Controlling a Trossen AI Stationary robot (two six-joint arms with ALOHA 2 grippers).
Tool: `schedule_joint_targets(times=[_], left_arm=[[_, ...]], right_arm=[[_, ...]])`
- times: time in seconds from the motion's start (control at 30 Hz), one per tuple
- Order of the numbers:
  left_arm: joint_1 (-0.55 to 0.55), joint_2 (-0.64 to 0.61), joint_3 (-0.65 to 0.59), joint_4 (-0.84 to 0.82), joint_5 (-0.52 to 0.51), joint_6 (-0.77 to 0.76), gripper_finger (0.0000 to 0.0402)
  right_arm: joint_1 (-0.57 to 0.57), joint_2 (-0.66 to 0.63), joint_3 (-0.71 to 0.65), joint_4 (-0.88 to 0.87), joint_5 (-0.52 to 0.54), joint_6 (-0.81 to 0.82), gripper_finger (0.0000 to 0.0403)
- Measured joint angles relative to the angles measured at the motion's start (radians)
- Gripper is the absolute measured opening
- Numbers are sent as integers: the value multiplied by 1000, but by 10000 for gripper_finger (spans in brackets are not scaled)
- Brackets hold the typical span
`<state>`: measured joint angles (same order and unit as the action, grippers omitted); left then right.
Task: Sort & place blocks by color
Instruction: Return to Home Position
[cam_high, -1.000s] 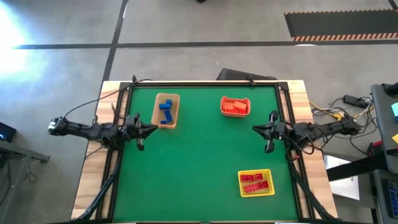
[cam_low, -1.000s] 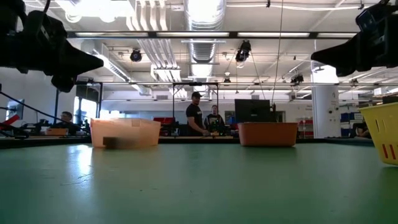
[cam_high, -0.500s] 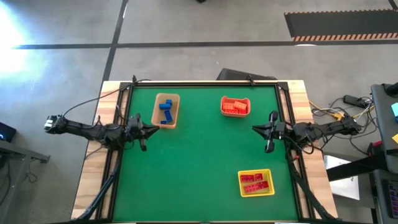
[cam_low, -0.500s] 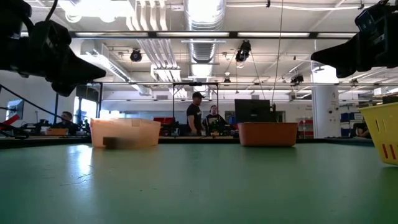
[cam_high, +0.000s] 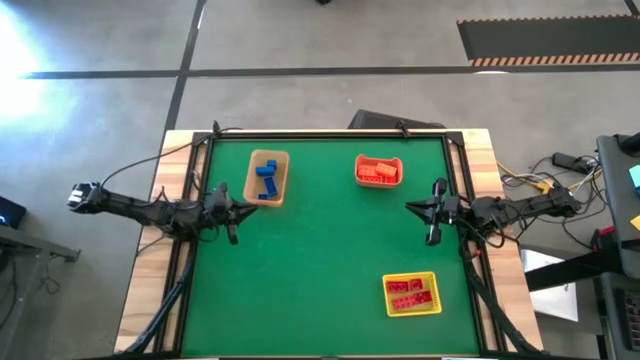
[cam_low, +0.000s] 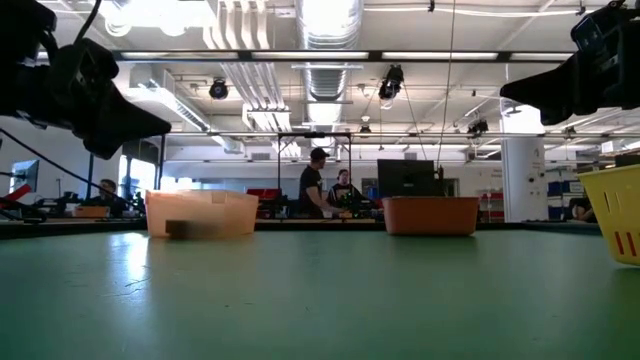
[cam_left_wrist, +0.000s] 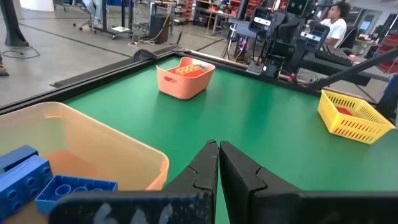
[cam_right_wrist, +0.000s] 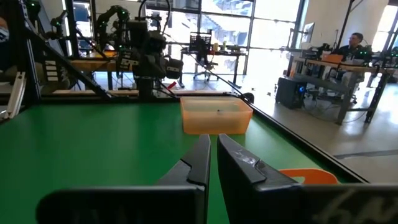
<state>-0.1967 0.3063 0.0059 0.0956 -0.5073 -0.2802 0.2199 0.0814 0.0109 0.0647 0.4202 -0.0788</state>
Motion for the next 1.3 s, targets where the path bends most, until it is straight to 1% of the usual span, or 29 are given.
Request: schedule_joint_targets(times=[0.57, 1.3], left_arm=[[0, 46, 0, 1, 1, 0, 0], [0, 60, 0, 0, 1, 0, 0]], right_arm=[[0, 0, 0, 0, 0, 0, 18], [0, 0, 0, 0, 0, 0, 18]])
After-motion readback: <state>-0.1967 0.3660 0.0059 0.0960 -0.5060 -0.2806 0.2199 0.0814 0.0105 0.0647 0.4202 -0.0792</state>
